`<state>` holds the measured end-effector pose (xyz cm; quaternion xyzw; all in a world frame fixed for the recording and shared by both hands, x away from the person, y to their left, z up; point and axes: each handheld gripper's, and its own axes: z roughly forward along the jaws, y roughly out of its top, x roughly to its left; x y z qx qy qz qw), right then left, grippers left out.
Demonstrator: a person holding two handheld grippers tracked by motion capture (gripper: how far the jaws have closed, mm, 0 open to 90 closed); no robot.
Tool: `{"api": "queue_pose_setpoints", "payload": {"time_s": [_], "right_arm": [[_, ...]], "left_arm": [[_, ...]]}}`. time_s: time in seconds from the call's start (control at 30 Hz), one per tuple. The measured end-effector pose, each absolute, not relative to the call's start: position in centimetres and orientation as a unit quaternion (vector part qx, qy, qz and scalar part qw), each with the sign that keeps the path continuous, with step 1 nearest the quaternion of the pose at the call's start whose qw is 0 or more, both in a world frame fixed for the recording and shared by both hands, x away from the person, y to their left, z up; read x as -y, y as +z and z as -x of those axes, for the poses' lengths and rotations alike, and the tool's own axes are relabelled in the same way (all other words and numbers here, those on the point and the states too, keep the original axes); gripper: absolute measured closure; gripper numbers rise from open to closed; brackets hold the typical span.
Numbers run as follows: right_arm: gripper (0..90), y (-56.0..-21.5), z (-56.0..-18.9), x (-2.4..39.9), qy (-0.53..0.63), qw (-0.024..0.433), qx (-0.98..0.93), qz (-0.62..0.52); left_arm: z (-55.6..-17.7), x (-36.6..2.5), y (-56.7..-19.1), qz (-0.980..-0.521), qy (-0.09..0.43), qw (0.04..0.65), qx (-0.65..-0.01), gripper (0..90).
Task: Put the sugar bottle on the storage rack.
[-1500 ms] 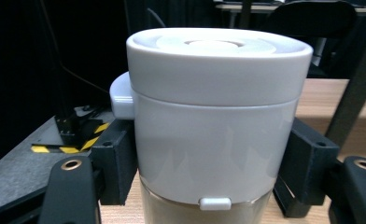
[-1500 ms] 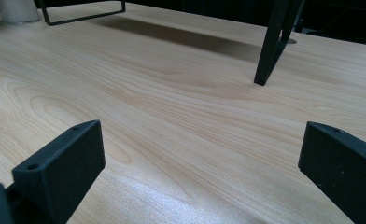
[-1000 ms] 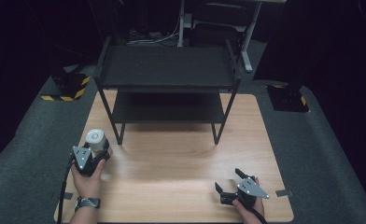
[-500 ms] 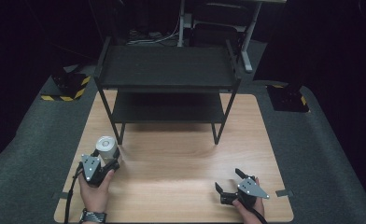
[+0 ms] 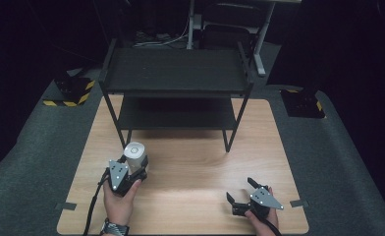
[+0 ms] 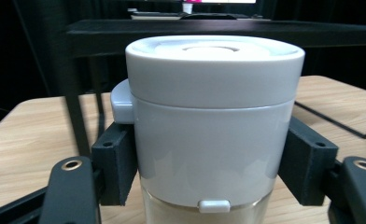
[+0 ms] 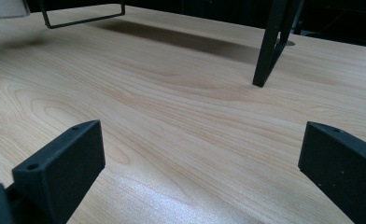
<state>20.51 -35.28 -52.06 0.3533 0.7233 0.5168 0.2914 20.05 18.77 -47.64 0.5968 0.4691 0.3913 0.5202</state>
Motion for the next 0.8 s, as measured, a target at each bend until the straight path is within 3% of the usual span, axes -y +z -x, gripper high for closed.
{"api": "queue_pose_setpoints", "payload": {"time_s": [0.8], "right_arm": [[0.0,-52.2,-20.5,35.4,0.521,0.290,-0.721,-0.354]], "left_arm": [[-23.5,-13.9,-39.3,-0.587,0.404,0.556,-0.427,31.0]]}}
